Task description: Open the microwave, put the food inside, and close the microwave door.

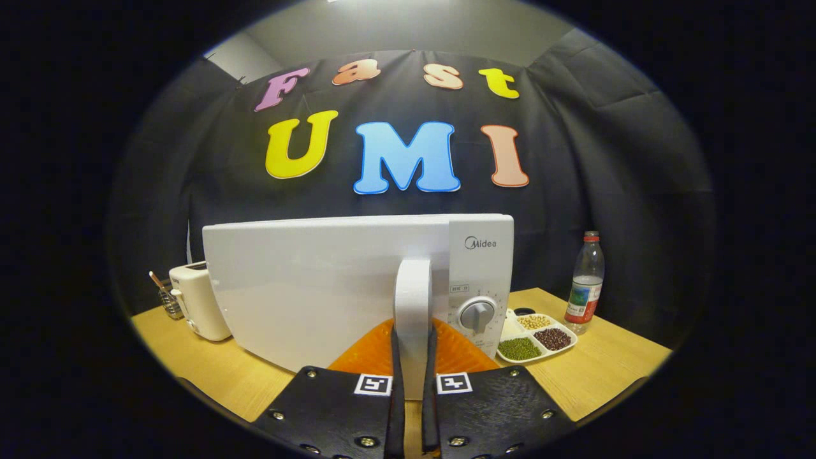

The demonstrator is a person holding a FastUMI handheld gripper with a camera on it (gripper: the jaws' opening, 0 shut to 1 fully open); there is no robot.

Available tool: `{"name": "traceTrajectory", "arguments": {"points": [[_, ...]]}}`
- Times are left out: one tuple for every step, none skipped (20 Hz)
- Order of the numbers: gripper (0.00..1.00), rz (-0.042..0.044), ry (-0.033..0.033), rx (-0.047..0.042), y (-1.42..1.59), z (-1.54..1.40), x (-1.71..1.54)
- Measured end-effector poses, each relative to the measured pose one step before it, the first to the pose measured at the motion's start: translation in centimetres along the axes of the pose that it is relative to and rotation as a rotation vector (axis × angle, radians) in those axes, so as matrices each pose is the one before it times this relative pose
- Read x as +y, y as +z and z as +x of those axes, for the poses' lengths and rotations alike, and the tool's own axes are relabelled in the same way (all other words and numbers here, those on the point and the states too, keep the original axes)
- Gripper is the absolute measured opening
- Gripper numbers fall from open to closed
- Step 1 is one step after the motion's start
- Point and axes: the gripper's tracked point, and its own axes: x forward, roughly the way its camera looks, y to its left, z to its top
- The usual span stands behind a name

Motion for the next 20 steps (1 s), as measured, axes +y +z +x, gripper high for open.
{"name": "traceTrajectory", "arguments": {"points": [[0.11,0.00136,0.00295,-0.00332,0.180,-1.011,0.448],[0.11,-0.01058,0.00513,-0.00506,-0.009,-1.161,0.532],[0.11,-0.01016,0.00642,-0.00877,-0.049,-1.042,0.488],[0.11,-0.00274,0.01004,-0.00127,-0.263,-1.010,0.505],[0.11,0.00424,0.00936,-0.00336,-0.066,-0.967,0.561],[0.11,-0.00004,0.00927,0.00142,-0.132,-0.949,0.626],[0.11,-0.00261,0.00959,0.00042,-0.032,-0.978,0.727],[0.11,-0.00479,0.00996,-0.00658,-0.077,-1.022,0.766],[0.11,-0.00460,0.01306,-0.00144,-0.050,-0.992,0.852],[0.11,0.00110,0.01651,-0.00241,-0.215,-0.983,0.908],[0.11,0.00457,0.01964,-0.00210,-0.145,-1.021,1.217],[0.11,0.00363,0.01869,-0.00223,-0.108,-0.956,1.154],[0.11,-0.00384,0.02025,-0.00211,-0.095,-1.130,1.514],[0.11,0.00263,0.01841,-0.00323,-0.097,-0.945,1.450],[0.11,0.00456,0.02253,-0.00403,-0.169,-0.797,1.568],[0.10,-0.00004,0.01486,-0.00449,-0.020,-0.634,1.536],[0.10,-0.00556,0.00886,-0.00691,0.000,-0.554,1.304],[0.10,-0.00442,0.01210,-0.00343,-0.183,-0.501,1.454],[0.10,-0.00468,0.01366,-0.00327,-0.095,-0.288,1.528],[0.10,-0.00638,0.01141,-0.00103,-0.060,-0.269,1.366]]}}
